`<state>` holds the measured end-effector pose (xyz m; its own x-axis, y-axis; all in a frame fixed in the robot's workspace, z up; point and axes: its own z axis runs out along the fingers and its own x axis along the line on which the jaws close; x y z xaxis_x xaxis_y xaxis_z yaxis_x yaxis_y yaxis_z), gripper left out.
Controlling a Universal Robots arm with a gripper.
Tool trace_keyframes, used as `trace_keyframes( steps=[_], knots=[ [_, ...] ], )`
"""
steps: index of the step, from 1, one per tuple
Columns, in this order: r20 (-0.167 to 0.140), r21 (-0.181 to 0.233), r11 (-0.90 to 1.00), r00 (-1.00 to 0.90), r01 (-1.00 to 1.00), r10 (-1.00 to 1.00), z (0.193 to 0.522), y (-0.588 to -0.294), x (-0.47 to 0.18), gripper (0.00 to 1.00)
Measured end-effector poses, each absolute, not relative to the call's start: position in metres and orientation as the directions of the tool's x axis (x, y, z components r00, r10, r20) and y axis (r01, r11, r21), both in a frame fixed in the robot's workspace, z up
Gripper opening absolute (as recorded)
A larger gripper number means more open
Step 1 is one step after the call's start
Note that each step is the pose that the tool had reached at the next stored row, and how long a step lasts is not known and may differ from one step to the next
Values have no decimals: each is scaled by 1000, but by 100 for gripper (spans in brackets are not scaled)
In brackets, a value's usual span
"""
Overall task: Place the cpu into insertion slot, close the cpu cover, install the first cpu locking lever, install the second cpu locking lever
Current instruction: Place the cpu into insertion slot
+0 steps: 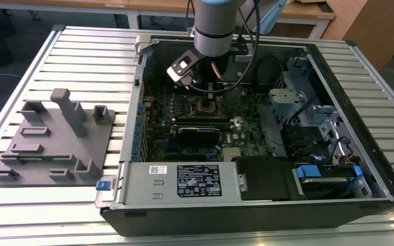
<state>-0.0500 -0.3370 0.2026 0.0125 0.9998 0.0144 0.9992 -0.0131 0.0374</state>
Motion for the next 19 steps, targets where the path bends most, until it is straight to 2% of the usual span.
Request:
trace_keyframes(
  steps=[19],
  knots=[
    [13, 37, -13, 13, 999, 1000, 198, -337, -50, 10]
  ],
)
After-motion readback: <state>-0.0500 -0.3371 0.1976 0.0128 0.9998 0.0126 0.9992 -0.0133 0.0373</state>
